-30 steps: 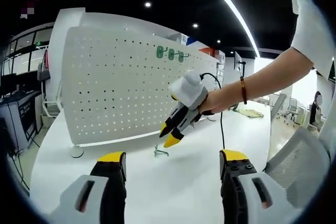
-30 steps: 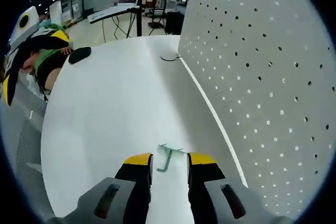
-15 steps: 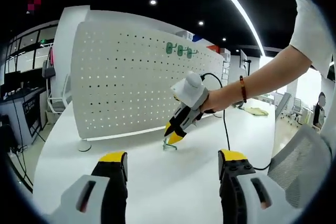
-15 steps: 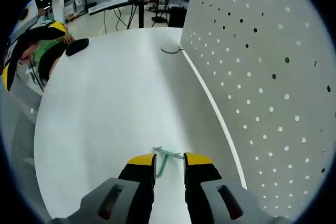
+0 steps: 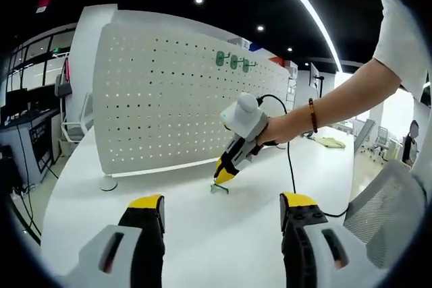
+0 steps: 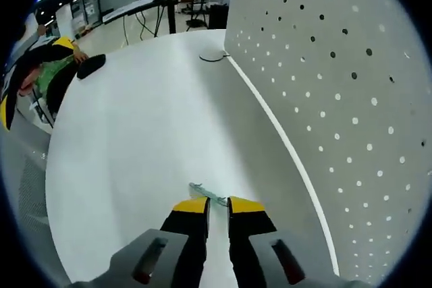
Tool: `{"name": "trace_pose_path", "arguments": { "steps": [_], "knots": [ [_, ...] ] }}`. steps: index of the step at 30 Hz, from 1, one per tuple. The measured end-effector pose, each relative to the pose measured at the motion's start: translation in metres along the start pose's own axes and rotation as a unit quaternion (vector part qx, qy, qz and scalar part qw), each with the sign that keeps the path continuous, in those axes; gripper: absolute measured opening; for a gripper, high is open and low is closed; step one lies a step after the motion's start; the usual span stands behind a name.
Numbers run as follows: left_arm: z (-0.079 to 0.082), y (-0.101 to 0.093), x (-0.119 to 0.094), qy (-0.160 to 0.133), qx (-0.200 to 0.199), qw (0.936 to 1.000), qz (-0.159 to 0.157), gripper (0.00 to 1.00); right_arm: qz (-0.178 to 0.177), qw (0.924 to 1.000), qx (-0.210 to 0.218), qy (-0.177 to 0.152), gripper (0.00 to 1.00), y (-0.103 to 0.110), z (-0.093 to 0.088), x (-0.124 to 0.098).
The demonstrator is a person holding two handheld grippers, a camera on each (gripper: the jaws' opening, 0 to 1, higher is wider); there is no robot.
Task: Insert the hook assembly into the mounting plate slot until the hook locks in place.
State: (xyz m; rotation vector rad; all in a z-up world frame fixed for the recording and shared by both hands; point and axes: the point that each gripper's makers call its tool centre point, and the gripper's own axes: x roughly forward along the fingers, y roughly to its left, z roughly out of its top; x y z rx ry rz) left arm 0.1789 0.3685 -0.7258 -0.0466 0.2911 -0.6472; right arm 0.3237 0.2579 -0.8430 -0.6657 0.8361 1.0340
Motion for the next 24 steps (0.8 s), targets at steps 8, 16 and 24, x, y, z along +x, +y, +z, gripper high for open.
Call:
{"name": "trace_pose_path", "arguments": {
  "steps": [8, 16, 24],
  "knots": [
    [0.0, -0.004, 0.001, 0.0, -0.003, 1.0, -0.004, 0.7, 0.004, 0.9958, -0.09, 0.019, 0.11, 0.005, -0.002, 0.002],
    [0.002, -0.004, 0.0, -0.002, -0.002, 1.0, -0.005, 0.7, 0.005, 0.9889, -0.143, 0.04, 0.06, 0.01, -0.002, 0.012],
    [0.001, -0.002, -0.002, 0.0, -0.007, 1.0, 0.0, 0.69, 0.006, 0.9922, -0.122, 0.025, 0.02, 0.015, 0.0, 0.013]
  ]
}}
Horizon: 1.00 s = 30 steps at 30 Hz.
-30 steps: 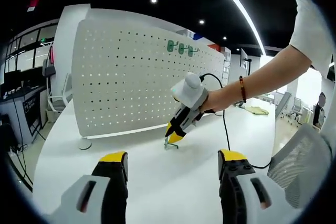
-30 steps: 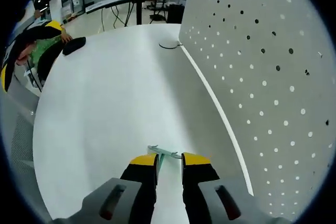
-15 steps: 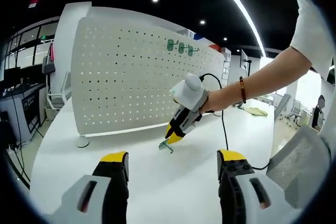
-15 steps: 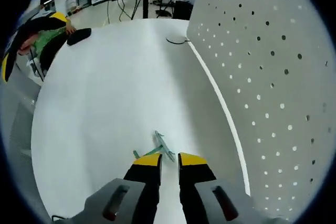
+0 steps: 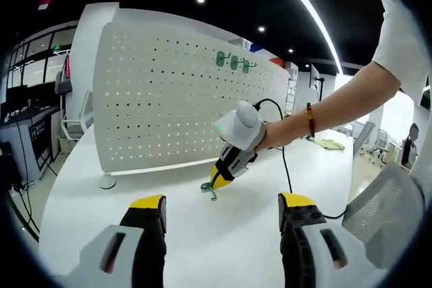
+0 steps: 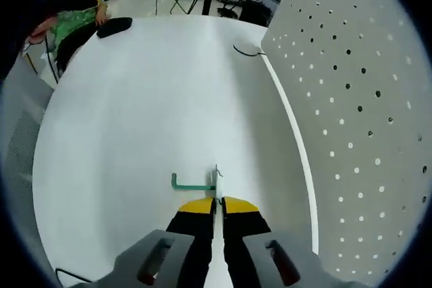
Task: Insert the hook assembly into the mounting plate slot until the hook locks in place.
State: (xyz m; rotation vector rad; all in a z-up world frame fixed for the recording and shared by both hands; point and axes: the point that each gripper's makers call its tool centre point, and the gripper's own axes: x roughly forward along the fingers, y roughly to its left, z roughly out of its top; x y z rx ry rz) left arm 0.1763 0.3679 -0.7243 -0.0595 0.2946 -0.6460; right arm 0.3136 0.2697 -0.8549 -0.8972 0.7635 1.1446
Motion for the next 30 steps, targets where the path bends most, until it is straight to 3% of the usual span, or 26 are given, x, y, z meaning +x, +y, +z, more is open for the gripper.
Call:
{"name": "trace_pose_path", "arguments": {
  "steps": [9, 16, 23, 28, 30],
  "knots": [
    [0.011, -0.003, -0.002, -0.016, 0.002, 0.9999, 0.002, 0.67, -0.023, 0.9983, 0.036, -0.038, 0.02, 0.0, 0.013, -0.02],
    [0.021, -0.009, -0.002, -0.025, -0.001, 0.9997, -0.003, 0.66, -0.042, 0.9924, 0.091, -0.072, 0.02, 0.003, 0.021, -0.04],
    [0.031, -0.013, -0.001, -0.034, -0.006, 0.9993, -0.011, 0.65, -0.074, 0.9834, 0.127, -0.106, 0.01, 0.005, 0.029, -0.063],
    [0.039, -0.019, 0.0, -0.039, -0.005, 0.9991, -0.014, 0.65, -0.073, 0.9746, 0.168, -0.129, 0.01, 0.015, 0.031, -0.075],
    [0.041, -0.022, 0.0, -0.041, -0.011, 0.999, -0.015, 0.64, -0.07, 0.9712, 0.193, -0.121, 0.01, 0.019, 0.026, -0.078]
  ]
}}
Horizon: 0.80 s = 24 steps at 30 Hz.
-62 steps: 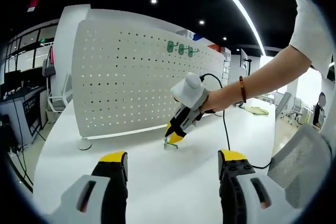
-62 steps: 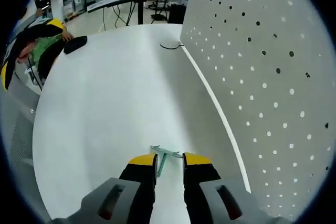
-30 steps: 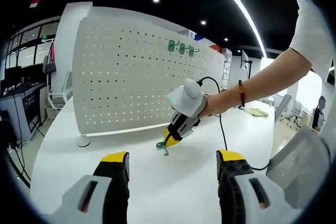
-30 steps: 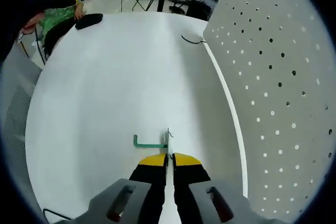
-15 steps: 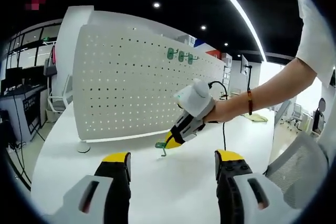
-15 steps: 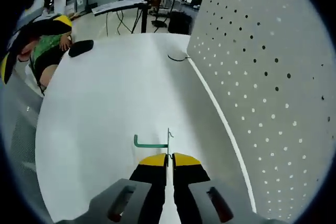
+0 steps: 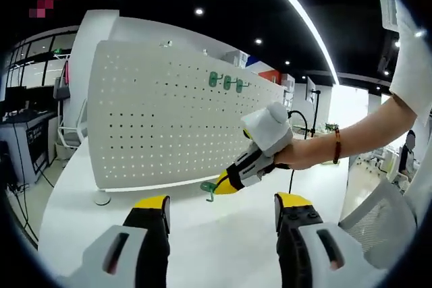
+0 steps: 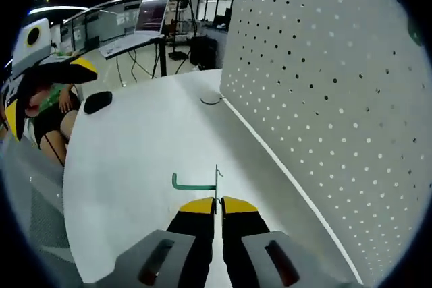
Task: Insert the hook assembly into the mounting plate slot until the hook locks in place.
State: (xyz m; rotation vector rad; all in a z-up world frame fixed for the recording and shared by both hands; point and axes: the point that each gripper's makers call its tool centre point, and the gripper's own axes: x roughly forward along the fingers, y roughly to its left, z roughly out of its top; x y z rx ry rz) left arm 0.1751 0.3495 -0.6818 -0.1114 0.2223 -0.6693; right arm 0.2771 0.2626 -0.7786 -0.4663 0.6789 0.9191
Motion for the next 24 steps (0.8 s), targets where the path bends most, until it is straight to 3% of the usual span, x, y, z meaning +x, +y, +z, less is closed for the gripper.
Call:
{"name": "trace_pose_path", "arguments": {
  "steps": [1, 12, 15, 19, 24],
  "knots": [
    [0.0, -0.002, 0.0, 0.002, -0.003, 1.0, -0.002, 0.63, -0.003, 1.0, 0.007, 0.005, 0.01, 0.0, -0.002, -0.002],
    [0.013, -0.023, 0.0, -0.004, -0.008, 0.9999, -0.014, 0.61, -0.023, 0.996, 0.042, -0.076, 0.01, 0.017, 0.016, -0.041],
    [0.016, -0.031, 0.001, -0.001, -0.003, 0.9998, -0.019, 0.61, -0.023, 0.9915, 0.076, -0.103, 0.01, 0.022, 0.023, -0.052],
    [0.019, -0.04, 0.0, -0.001, -0.002, 0.9997, -0.024, 0.6, -0.026, 0.9894, 0.068, -0.126, 0.01, 0.028, 0.028, -0.068],
    [0.023, -0.05, 0.002, -0.002, -0.001, 0.9997, -0.024, 0.59, -0.022, 0.9798, 0.116, -0.162, 0.02, 0.034, 0.032, -0.084]
  ]
}}
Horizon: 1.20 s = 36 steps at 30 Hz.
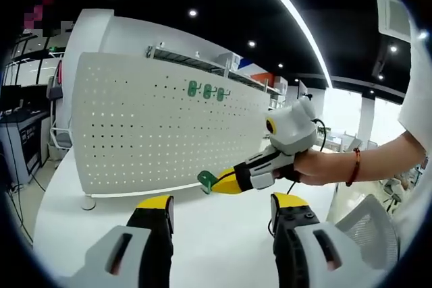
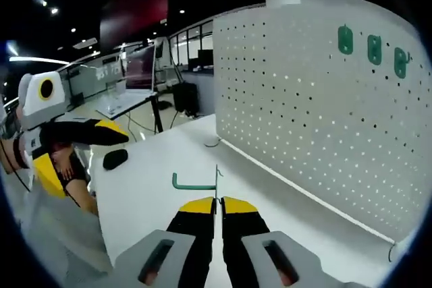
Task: Insert the hook assembly into the mounting plate slot until the hook locks in place.
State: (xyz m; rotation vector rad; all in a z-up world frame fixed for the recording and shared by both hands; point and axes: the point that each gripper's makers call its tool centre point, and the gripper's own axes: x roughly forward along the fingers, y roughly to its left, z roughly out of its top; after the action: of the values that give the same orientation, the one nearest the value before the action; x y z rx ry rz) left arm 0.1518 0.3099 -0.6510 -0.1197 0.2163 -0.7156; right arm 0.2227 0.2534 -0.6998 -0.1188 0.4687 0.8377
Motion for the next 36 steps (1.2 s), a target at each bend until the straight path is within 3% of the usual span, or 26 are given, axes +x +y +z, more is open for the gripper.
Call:
{"name": "trace_pose_path", "arguments": {
  "steps": [2, 4, 11, 17, 25, 36],
  "knots": [
    [0.002, -0.004, 0.0, -0.002, -0.006, 1.0, 0.002, 0.59, 0.013, 0.9998, 0.017, -0.007, 0.02, 0.006, 0.001, -0.006],
    [0.004, -0.005, 0.0, -0.004, -0.025, 0.9996, 0.01, 0.58, 0.009, 0.9995, -0.005, -0.028, 0.02, 0.007, 0.006, -0.011],
    [0.014, -0.018, 0.003, -0.03, -0.058, 0.9977, 0.016, 0.58, 0.018, 0.9981, 0.0, -0.059, 0.02, 0.018, 0.014, -0.035],
    [0.03, -0.026, 0.007, -0.072, -0.084, 0.9936, 0.02, 0.57, 0.031, 0.9954, 0.001, -0.091, 0.02, 0.027, 0.025, -0.048],
    [0.03, -0.03, 0.014, -0.066, -0.13, 0.9891, 0.023, 0.46, 0.05, 0.9908, -0.01, -0.126, 0.02, 0.036, 0.031, -0.054],
    [0.031, -0.044, 0.024, -0.066, -0.14, 0.9878, 0.014, 0.35, 0.069, 0.9836, 0.001, -0.167, 0.02, 0.043, 0.039, -0.065]
  ]
}}
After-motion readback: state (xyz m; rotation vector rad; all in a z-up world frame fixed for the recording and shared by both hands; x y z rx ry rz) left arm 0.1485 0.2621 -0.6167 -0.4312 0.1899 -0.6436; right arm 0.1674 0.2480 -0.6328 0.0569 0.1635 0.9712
